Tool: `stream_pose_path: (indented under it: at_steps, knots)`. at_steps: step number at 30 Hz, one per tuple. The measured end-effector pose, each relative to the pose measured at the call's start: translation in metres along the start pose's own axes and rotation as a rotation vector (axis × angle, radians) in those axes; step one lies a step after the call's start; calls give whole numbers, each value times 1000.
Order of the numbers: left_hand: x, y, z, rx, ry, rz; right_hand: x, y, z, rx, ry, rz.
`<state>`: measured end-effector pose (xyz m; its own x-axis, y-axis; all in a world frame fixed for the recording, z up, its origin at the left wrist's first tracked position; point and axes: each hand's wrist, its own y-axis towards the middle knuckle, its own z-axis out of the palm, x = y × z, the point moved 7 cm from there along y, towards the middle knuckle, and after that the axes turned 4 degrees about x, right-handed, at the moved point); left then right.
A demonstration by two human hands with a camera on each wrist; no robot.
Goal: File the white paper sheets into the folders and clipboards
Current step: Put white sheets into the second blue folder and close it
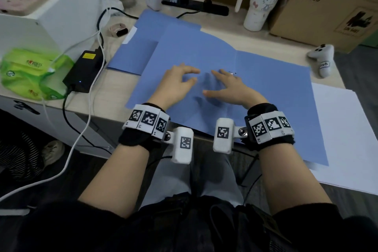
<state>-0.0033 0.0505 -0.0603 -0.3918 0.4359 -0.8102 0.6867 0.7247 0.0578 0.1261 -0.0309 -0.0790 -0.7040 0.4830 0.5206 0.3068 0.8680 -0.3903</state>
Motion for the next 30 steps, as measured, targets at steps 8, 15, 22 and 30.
stream_pose_path:
  at_steps: [8, 15, 22, 30]
  knots:
    - [-3, 3, 73, 410, 508, -52, -56, -3, -27, -405, 564, 133]
    - [8, 2, 83, 406, 676, -112, -90, -6, -22, -482, 707, 224]
    - [7, 2, 87, 396, 708, -130, -70, -5, -18, -372, 777, 56]
    - [7, 2, 87, 385, 713, -134, -48, 3, -2, -182, 461, 8]
